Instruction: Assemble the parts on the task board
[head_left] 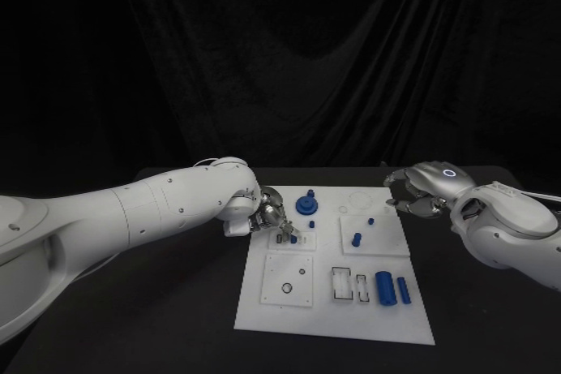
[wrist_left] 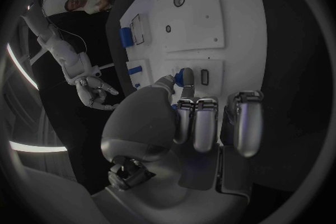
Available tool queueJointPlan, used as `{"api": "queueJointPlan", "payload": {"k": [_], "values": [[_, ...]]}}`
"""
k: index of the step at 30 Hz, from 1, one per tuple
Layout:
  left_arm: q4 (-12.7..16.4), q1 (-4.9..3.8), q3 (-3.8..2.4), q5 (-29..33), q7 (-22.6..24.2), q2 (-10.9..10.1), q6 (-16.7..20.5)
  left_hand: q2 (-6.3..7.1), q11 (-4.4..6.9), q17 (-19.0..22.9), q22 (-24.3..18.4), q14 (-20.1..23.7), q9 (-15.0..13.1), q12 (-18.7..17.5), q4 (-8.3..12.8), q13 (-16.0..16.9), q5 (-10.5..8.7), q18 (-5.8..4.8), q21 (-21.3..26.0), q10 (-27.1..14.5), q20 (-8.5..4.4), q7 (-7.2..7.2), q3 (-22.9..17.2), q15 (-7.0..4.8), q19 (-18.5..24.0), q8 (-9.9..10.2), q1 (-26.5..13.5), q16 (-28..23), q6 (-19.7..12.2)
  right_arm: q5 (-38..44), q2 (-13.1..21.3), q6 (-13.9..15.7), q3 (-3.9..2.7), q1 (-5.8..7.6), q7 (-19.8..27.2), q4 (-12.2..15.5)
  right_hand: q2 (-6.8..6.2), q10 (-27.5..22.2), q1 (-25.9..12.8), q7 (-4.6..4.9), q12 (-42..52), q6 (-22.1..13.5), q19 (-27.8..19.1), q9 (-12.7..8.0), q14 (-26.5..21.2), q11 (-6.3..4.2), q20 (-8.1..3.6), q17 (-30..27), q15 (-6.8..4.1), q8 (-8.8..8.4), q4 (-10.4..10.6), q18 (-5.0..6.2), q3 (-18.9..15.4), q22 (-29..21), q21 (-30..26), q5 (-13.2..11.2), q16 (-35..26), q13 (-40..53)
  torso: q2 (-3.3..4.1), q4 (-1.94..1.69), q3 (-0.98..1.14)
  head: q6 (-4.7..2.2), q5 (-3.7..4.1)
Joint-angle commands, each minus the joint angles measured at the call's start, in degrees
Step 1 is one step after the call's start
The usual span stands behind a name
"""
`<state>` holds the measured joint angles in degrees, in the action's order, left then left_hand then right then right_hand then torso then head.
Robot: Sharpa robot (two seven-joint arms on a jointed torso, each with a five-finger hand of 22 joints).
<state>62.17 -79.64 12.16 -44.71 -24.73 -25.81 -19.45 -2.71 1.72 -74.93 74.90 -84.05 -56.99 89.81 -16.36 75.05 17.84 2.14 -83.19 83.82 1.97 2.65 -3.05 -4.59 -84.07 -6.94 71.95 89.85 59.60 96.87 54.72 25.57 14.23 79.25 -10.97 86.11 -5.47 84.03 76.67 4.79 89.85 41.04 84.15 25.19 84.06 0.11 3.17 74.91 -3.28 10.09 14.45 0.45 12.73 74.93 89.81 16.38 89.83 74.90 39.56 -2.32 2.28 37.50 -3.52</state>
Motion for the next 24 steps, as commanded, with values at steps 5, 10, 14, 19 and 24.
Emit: {"api": "queueJointPlan", "payload": {"k": [5,10,14,19,24], "values": [[0.7,-0.03,-0.01,-1.0,2.3,-0.7,3.7,0.35,0.22,-15.1,10.9,-5.9,-0.7,0.2,-0.2,14.9,-5.25,-0.29,-0.7,6.2,-0.07,-0.66,1.7,-0.05,-2.2,-1.5,-3.7,0.1,2.9,0.0,-0.3,0.9,-0.04,-0.67,0.0,-0.3,0.44,5.6,0.0,-0.03,-0.1,0.4,5.5,-0.1,5.9,-0.51,-0.34,15.1,-0.43,-0.1,-0.2,-0.31,0.3,14.9,-0.3,0.0,0.2,14.8,-0.08,0.03,-0.04,-1.39,0.81],[1.7,0.0,0.0,-3.3,4.2,-1.3,6.6,0.51,0.4,-15.1,11.2,-5.9,-1.3,0.2,-0.3,14.9,-7.17,-0.41,-1.1,6.2,-0.32,-0.84,3.3,-0.27,-2.5,-2.1,-6.0,0.1,3.2,0.0,-0.2,0.9,-0.04,-0.96,0.0,-0.3,0.44,5.6,0.0,-0.03,-0.1,0.4,5.5,-0.1,5.9,-0.51,-0.34,15.1,-0.43,-0.1,-0.2,-0.31,0.3,14.9,-0.3,0.0,0.2,14.8,-0.66,-0.22,-0.18,-0.2,1.42],[2.3,0.0,0.0,-3.9,5.3,-1.5,8.7,0.53,0.47,-15.1,11.4,-5.9,-1.4,0.2,-0.1,14.9,-6.9,-0.48,-1.3,6.2,-0.37,-0.93,3.5,-0.33,-2.6,-2.3,-6.1,0.1,3.3,0.0,-0.1,0.8,-0.04,-1.08,0.0,-0.4,0.44,5.6,0.0,-0.03,-0.1,0.4,5.5,-0.1,5.9,-0.51,-0.34,15.1,-0.43,-0.1,-0.2,-0.31,0.3,14.9,-0.3,0.0,0.2,14.8,-0.65,-0.13,-0.12,0.72,1.39],[3.0,0.01,0.0,-4.2,6.1,-1.8,10.9,0.36,0.65,-15.1,11.5,-5.9,-1.7,0.2,0.0,14.9,-5.76,-0.53,-1.4,6.2,-0.52,-1.1,3.6,-0.49,-2.8,-2.4,-5.7,0.1,3.3,0.0,-0.1,0.8,-0.04,-1.19,0.1,-0.4,0.45,5.7,0.0,-0.02,0.0,0.4,5.5,-0.1,5.9,-0.51,-0.35,15.1,-0.44,-0.1,-0.2,-0.31,0.3,14.9,-0.3,-0.1,0.2,14.9,-1.02,0.21,-0.27,2.64,0.9],[3.5,0.07,0.01,-5.4,5.9,-1.8,12.1,-0.07,0.62,-15.1,11.6,-5.9,-1.4,0.2,0.0,14.9,-5.01,-0.53,-1.4,6.2,-0.59,-1.01,3.5,-0.52,-2.8,-2.0,-5.6,0.1,2.7,0.0,-0.1,0.9,-0.04,-1.22,0.0,-0.3,0.45,5.7,0.0,-0.02,0.0,0.4,5.5,-0.1,5.9,-0.51,-0.35,15.1,-0.44,-0.1,-0.2,-0.31,0.3,14.9,-0.3,-0.1,0.2,14.9,-1.25,0.31,-0.41,4.13,0.55]]}}
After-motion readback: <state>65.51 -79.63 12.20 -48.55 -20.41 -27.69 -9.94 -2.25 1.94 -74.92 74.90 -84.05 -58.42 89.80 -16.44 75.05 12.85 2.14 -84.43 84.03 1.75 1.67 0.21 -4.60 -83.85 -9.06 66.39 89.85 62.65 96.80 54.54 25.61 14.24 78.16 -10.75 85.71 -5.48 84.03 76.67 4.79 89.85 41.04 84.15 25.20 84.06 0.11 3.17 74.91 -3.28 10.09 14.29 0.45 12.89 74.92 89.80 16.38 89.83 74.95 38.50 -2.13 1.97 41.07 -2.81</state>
